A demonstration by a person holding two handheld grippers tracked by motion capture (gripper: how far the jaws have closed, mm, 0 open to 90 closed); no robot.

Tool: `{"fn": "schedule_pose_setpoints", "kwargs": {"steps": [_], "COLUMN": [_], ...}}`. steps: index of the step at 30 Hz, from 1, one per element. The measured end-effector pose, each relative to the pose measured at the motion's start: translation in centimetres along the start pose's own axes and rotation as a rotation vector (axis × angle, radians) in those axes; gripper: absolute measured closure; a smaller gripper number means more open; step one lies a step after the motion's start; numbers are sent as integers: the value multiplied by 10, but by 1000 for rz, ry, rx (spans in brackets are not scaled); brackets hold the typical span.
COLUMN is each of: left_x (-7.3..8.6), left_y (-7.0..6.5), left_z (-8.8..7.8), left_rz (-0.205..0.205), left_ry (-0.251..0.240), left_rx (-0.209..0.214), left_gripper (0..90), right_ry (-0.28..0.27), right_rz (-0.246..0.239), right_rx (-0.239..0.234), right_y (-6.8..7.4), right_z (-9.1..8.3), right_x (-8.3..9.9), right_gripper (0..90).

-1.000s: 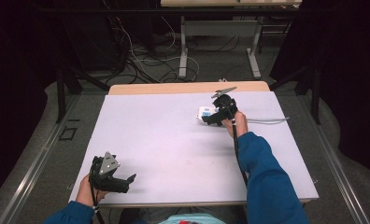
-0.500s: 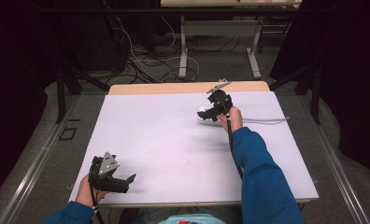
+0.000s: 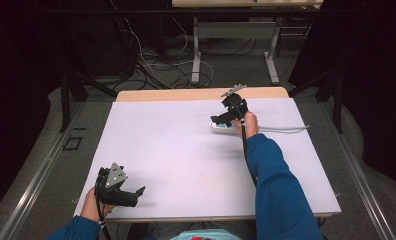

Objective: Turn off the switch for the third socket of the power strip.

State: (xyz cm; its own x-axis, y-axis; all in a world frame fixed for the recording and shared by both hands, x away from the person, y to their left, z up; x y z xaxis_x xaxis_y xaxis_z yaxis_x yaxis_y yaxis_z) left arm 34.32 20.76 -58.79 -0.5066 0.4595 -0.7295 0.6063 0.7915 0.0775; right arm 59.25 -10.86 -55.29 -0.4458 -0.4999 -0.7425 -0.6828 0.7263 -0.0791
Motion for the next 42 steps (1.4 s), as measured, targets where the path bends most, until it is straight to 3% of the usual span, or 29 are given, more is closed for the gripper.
{"fn": "schedule_pose_setpoints", "kwargs": {"steps": [7, 8, 17, 18, 19, 22, 24, 25, 32, 42], "left_x": [-1, 0, 0, -1, 0, 0, 0, -1, -1, 0], "left_y": [0, 0, -1, 0, 0, -1, 0, -1, -1, -2], "left_z": [2, 1, 0, 1, 1, 1, 1, 1, 1, 2], "left_rz": [-5, -2, -2, -3, -1, 0, -1, -1, -3, -1], "left_ry": [-22, -4, -2, -11, -4, -5, -4, -11, -8, -3], "left_rx": [-10, 1, 3, -1, 1, 0, 0, 0, 1, 3], "left_gripper": [1, 1, 1, 1, 1, 1, 2, 2, 2, 2], "right_ry": [-15, -18, -27, -24, -24, -18, -2, -2, 18, 48], "right_rz": [10, 17, 50, 48, 48, 47, 58, 58, 49, 48], "right_rx": [7, 10, 41, 44, 44, 59, 49, 49, 64, 89], "right_y": [-7, -7, -17, -18, -18, -20, -19, -19, -19, -20], "right_z": [3, 4, 8, 9, 9, 10, 14, 14, 21, 35], "right_x": [2, 2, 6, 7, 7, 8, 11, 11, 14, 18], "right_gripper": [48, 63, 210, 293, 293, 438, 588, 588, 896, 900]}}
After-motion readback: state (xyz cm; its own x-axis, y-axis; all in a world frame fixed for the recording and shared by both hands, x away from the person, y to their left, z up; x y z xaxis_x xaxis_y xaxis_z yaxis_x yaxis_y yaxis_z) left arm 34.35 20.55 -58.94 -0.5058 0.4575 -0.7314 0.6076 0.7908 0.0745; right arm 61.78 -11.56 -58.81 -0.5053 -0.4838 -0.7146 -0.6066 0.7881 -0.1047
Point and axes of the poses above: each handheld gripper's, and its own axes: z roughly forward along the jaws, x roughly out of its underside, y roughly to its left, the point moved 9 cm from there along z, roughly forward along the jaws, and after that the axes turned 6 degrees about -z, right-handed, at the moved point
